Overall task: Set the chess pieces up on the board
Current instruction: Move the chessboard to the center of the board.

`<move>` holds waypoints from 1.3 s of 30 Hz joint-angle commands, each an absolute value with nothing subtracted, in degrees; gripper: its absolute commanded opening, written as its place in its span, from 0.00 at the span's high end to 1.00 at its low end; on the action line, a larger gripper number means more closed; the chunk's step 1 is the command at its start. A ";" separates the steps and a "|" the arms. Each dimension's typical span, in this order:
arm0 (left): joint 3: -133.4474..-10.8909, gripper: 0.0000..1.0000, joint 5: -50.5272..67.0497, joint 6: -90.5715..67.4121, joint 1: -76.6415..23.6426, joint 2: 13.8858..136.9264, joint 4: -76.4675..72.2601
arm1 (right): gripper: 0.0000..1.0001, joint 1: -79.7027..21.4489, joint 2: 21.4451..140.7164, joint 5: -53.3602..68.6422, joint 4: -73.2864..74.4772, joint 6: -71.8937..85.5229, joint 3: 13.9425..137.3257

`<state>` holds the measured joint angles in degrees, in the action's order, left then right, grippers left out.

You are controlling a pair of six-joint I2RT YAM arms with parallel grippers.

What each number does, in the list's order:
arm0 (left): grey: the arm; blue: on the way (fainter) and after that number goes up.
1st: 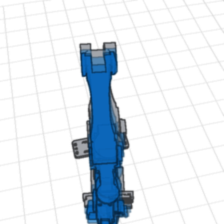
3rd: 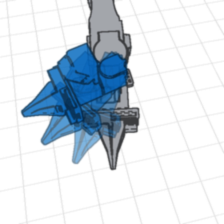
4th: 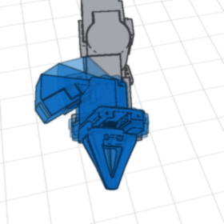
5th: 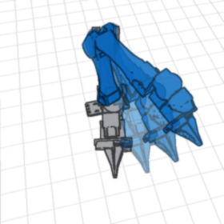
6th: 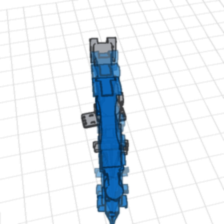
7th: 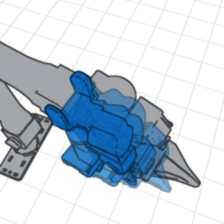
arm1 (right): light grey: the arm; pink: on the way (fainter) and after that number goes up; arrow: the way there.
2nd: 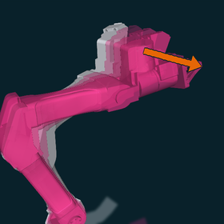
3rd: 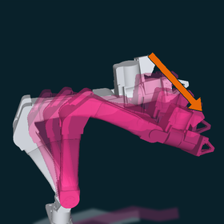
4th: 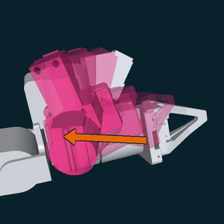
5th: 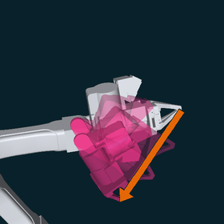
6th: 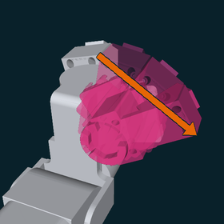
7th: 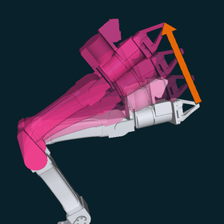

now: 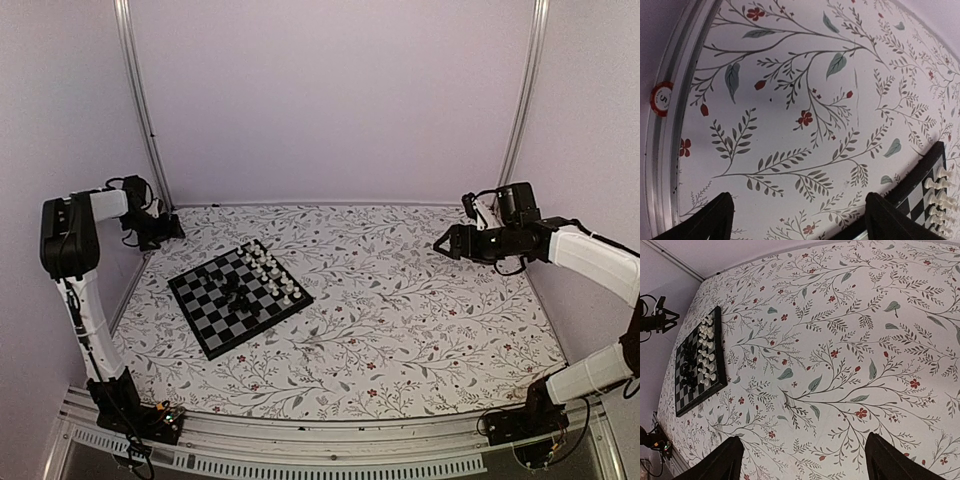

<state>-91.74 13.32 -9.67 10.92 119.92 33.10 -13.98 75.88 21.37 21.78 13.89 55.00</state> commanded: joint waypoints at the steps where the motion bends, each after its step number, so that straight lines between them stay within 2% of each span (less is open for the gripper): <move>1: -92.42 0.08 21.28 -9.27 11.47 121.07 36.52 | 0.13 -15.67 73.51 24.25 20.62 14.10 52.97; 16: -84.81 0.17 26.61 -8.15 6.12 119.91 36.58 | 0.17 -16.25 77.17 27.70 17.23 12.66 51.08; 39: -71.00 0.21 31.01 -9.58 -1.49 110.66 35.10 | 0.21 -17.60 85.10 33.09 12.35 12.01 52.40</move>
